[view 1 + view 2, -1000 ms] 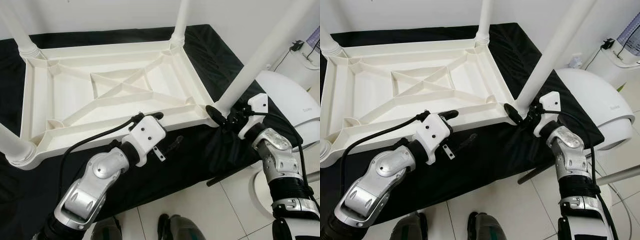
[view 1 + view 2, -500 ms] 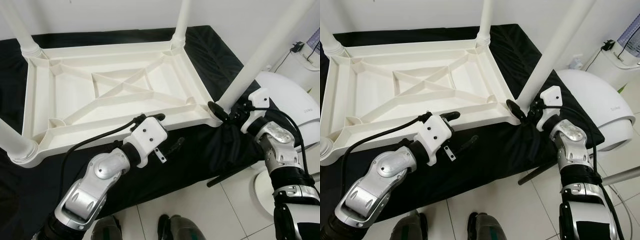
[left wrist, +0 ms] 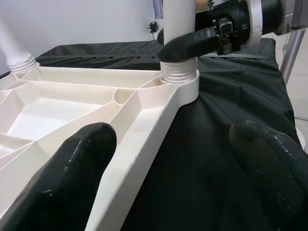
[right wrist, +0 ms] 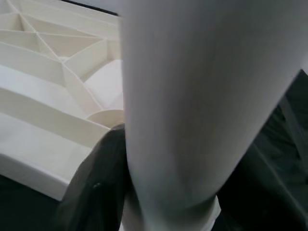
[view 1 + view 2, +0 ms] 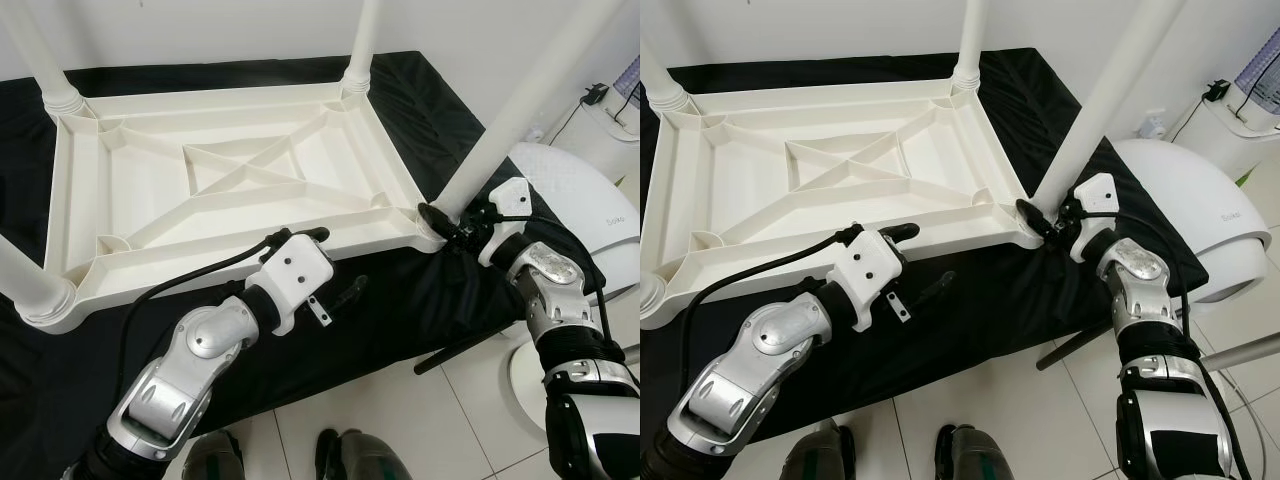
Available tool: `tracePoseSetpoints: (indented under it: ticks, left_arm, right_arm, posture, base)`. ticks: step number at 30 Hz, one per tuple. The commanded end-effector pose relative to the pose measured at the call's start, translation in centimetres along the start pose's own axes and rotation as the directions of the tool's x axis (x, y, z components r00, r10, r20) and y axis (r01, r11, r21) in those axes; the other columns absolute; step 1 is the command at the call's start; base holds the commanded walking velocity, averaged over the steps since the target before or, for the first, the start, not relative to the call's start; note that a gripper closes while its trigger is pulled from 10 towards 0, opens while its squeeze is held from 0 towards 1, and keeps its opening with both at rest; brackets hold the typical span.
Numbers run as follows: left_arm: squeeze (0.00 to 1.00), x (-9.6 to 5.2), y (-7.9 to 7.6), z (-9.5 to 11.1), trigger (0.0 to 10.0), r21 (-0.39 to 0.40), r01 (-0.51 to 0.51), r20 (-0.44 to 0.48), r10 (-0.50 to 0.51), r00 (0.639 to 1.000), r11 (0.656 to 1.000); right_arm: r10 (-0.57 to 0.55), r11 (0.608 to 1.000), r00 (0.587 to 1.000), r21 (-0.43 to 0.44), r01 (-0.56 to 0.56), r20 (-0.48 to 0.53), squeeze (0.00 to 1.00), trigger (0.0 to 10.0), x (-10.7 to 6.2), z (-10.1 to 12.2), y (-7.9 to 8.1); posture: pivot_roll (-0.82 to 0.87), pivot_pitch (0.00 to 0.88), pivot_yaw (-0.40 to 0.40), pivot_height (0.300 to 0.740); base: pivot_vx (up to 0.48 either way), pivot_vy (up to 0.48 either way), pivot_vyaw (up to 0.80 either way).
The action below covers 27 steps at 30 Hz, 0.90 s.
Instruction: Building children table
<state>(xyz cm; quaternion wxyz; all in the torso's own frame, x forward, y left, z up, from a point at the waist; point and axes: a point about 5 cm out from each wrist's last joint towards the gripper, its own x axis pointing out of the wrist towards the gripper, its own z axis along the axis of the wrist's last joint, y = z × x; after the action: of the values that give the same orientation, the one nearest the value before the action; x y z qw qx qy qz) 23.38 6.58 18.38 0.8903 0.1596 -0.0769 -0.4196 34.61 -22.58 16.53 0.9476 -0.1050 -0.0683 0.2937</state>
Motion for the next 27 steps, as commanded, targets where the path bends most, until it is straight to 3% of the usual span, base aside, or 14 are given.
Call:
tracePoseSetpoints:
  ticks: [1,2,3,7,8,9,15,22,27]
  left_arm:
    - [0.00,0.0,-0.6,0.3,10.0,-0.002,0.073,0.012,-0.073,0.997,0.997]
    - [0.00,0.0,-0.6,0.3,10.0,-0.003,0.072,0.012,-0.072,0.997,0.997]
    - [0.00,0.0,-0.6,0.4,10.0,-0.003,0.071,0.012,-0.071,0.997,0.997]
    - [0.00,0.0,-0.6,0.4,10.0,-0.004,0.071,0.012,-0.071,0.997,0.997]
    - [0.00,0.0,-0.6,0.4,10.0,-0.004,0.071,0.012,-0.071,0.997,0.997]
    - [0.00,0.0,-0.6,0.4,10.0,-0.005,0.069,0.012,-0.069,0.998,0.998]
    - [0.00,-0.1,-0.5,0.4,10.0,-0.007,0.068,0.011,-0.068,0.998,0.998]
    - [0.00,-0.1,-0.5,0.5,10.0,-0.007,0.072,0.013,-0.072,0.997,0.997]
    - [0.00,-0.1,-0.5,0.5,10.0,-0.008,0.073,0.013,-0.073,0.997,0.997]
  right_arm:
    - [0.000,1.000,1.000,0.002,0.000,-0.030,0.00,0.0,-0.4,-0.6,0.0]
    - [-0.005,1.000,1.000,-0.001,0.005,-0.030,0.00,0.0,-0.4,-0.7,-0.1]
    - [-0.004,1.000,1.000,0.000,0.004,-0.029,0.00,1.9,-0.4,-0.7,0.0]
    - [-0.002,1.000,1.000,0.001,0.002,-0.028,0.00,1.9,-0.4,-0.7,0.0]
    - [0.000,1.000,1.000,0.002,0.001,-0.027,0.00,3.0,-0.4,-0.7,0.0]
    - [-0.008,1.000,1.000,0.007,0.009,-0.027,0.00,10.0,-0.4,-0.8,-0.1]
    - [-0.028,0.999,0.999,0.018,0.028,-0.029,0.00,10.0,-0.5,-1.0,-0.2]
    - [-0.100,0.985,0.990,0.134,0.112,-0.095,0.00,10.0,-1.1,-2.1,-0.8]
    - [-0.120,0.977,0.986,0.163,0.138,-0.114,0.00,10.0,-0.9,-2.0,-1.3]
  posture:
    - [0.03,0.132,-0.063,0.740]
    - [0.03,0.132,-0.063,0.740]
    - [0.03,0.133,-0.064,0.740]
    - [0.03,0.133,-0.064,0.740]
    - [0.03,0.133,-0.064,0.740]
    - [0.02,0.138,-0.063,0.740]
    - [0.02,0.140,-0.060,0.740]
    - [0.02,0.146,-0.056,0.740]
    - [0.02,0.146,-0.056,0.740]
  base:
    - [0.000,0.000,0.00]
    - [0.000,0.000,0.00]
    - [0.000,0.000,0.00]
    - [0.000,0.000,0.00]
    - [0.000,0.000,0.00]
    - [0.000,0.000,0.00]
    - [0.000,0.000,0.00]
    - [0.000,0.000,0.00]
    - [0.000,0.000,0.00]
